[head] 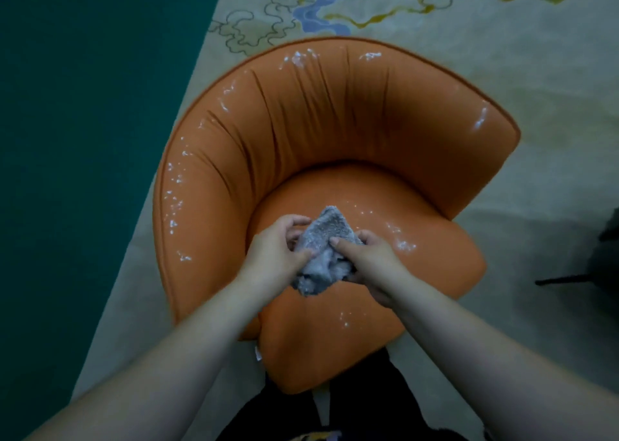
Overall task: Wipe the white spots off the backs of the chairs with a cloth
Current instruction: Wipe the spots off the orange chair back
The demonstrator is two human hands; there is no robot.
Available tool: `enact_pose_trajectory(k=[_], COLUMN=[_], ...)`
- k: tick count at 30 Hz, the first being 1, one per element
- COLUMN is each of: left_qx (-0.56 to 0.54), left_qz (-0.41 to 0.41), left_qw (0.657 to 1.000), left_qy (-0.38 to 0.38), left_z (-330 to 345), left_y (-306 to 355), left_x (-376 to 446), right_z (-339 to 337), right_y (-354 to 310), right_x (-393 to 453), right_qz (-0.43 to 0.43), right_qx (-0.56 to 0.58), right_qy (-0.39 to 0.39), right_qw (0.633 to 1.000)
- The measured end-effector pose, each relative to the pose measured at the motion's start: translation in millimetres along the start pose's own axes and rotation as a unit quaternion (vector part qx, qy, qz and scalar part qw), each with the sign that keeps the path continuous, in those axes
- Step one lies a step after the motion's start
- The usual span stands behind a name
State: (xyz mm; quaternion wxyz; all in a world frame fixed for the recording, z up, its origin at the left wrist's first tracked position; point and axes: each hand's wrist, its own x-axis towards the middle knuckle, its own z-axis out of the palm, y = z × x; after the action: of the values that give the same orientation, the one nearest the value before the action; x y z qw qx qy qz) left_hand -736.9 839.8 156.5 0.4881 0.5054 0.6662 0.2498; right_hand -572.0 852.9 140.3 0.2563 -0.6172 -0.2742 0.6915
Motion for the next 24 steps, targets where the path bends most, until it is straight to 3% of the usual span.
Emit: enact_pose_trajectory(k=[2, 3, 6, 9, 17, 20, 24], left_qx=[0.141, 0.194, 0.242, 0.239, 0.029, -0.071, -0.094], left_qz=[0.052, 0.082, 0.136, 0.117, -0.025, -0.063, -0.148], left_qw=[0.981, 0.967, 0.951, 0.96, 0.994, 0.985, 0.963], left_qy=[0.119, 0.143, 0.138, 0.09, 0.104, 0.141, 0.204], left_z=[19.5, 29.5, 58.0, 81.3, 99.8, 100.1, 98.5], left_y=[2.1, 2.6, 3.1, 3.0, -29.3, -53.8, -103.2], left_x=[3.7, 5.6, 14.1, 21.8, 42.0, 55.6, 72.6], right_z=[-11.3, -18.4, -43.6, -63.8, -69.1, -64.0, -56.5], right_y=[-7.8, -11.5, -19.8, -22.0, 10.1, 25.6, 44.6], right_x=[14.1, 20.5, 39.5, 58.2, 113.3, 139.2, 175.3], right_qz=[0.049, 0.064, 0.08, 0.06, 0.064, 0.063, 0.059], right_qx=[0.107, 0.153, 0.228, 0.195, 0.041, 0.006, -0.027], right_qy=[-0.041, -0.068, -0.136, -0.182, -0.15, -0.145, -0.142], right_qw=[0.992, 0.984, 0.961, 0.962, 0.986, 0.987, 0.988])
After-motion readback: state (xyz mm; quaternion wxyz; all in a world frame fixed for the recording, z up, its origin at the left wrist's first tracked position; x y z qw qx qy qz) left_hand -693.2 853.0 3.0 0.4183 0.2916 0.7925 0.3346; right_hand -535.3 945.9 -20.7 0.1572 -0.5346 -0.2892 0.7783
